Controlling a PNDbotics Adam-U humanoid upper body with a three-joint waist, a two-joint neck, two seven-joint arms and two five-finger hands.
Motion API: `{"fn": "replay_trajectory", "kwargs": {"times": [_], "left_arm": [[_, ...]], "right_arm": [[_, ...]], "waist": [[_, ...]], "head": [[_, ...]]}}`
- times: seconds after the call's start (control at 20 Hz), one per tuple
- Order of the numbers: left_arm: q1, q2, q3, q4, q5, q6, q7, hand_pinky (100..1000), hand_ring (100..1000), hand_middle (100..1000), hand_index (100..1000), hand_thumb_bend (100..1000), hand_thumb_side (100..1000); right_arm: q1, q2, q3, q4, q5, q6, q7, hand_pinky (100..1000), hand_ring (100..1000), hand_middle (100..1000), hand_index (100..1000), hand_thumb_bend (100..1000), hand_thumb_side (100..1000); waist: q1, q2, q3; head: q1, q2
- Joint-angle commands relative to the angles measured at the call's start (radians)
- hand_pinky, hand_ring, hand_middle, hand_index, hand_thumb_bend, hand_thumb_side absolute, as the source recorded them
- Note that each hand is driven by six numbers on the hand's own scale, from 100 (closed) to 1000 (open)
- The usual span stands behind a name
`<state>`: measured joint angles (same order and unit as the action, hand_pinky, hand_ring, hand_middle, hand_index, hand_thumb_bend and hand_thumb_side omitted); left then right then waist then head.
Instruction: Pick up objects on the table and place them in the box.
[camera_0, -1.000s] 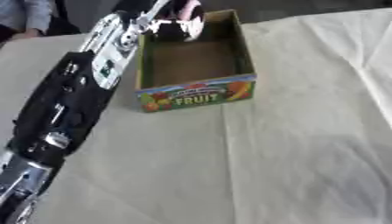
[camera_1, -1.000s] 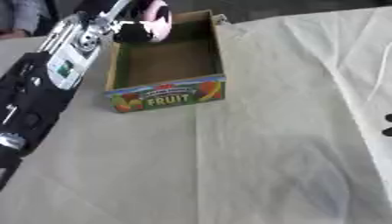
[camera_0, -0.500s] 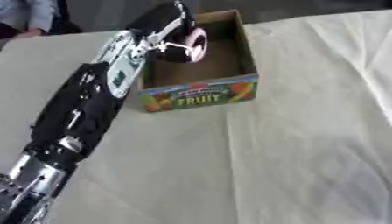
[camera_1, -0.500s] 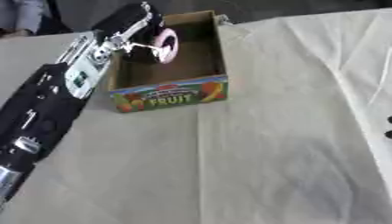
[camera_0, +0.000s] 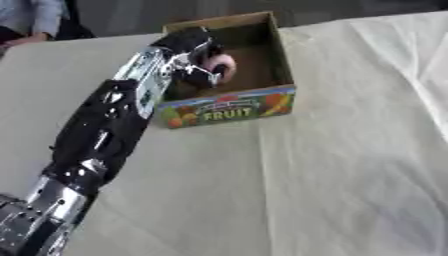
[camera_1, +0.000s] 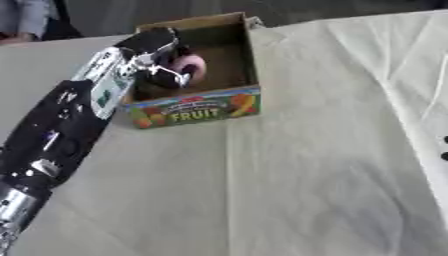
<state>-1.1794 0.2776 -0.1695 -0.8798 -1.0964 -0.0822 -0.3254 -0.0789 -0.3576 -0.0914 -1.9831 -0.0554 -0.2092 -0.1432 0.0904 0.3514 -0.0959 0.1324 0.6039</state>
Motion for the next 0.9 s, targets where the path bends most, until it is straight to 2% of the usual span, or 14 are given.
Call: {"fn": "replay_trajectory", "kwargs": {"times": [0.05,0.4,0.6,0.65,0.75,0.9], "left_arm": [[-0.027,0.007,0.016,-0.012,-0.047,0.029,-0.030,439,606,577,731,100,245],[-0.026,0.001,0.023,-0.018,-0.060,0.063,-0.061,524,729,706,874,100,247],[-0.028,-0.001,0.025,-0.032,-0.049,0.075,-0.077,613,796,769,945,100,463],[-0.028,-0.001,0.026,-0.038,-0.046,0.078,-0.082,613,796,769,945,100,463],[-0.028,0.000,0.028,-0.053,-0.035,0.084,-0.091,634,809,785,957,116,579],[-0.027,0.004,0.030,-0.082,-0.012,0.087,-0.107,641,811,785,955,147,649]], "right_arm": [[-0.005,-0.012,-0.003,-0.017,-0.006,-0.001,0.005,508,611,583,806,100,1000],[-0.002,-0.011,-0.002,-0.017,-0.011,0.003,0.009,508,611,583,807,100,1000],[-0.001,-0.011,-0.001,-0.017,-0.015,0.006,0.013,508,612,583,807,100,1000],[0.000,-0.012,-0.002,-0.017,-0.017,0.006,0.013,508,612,583,807,100,1000],[0.001,-0.013,-0.003,-0.017,-0.020,0.006,0.012,508,612,583,806,100,1000],[0.003,-0.014,-0.004,-0.017,-0.025,0.005,0.011,508,612,583,806,100,1000]], "waist": [[-0.005,-0.026,-0.001],[-0.008,-0.033,-0.004],[-0.011,-0.040,-0.003],[-0.012,-0.041,-0.003],[-0.014,-0.046,-0.001],[-0.018,-0.053,0.004]], "head": [[0.004,-0.010],[0.007,-0.009],[0.008,-0.005],[0.008,-0.003],[0.007,0.002],[0.006,0.009]]}}
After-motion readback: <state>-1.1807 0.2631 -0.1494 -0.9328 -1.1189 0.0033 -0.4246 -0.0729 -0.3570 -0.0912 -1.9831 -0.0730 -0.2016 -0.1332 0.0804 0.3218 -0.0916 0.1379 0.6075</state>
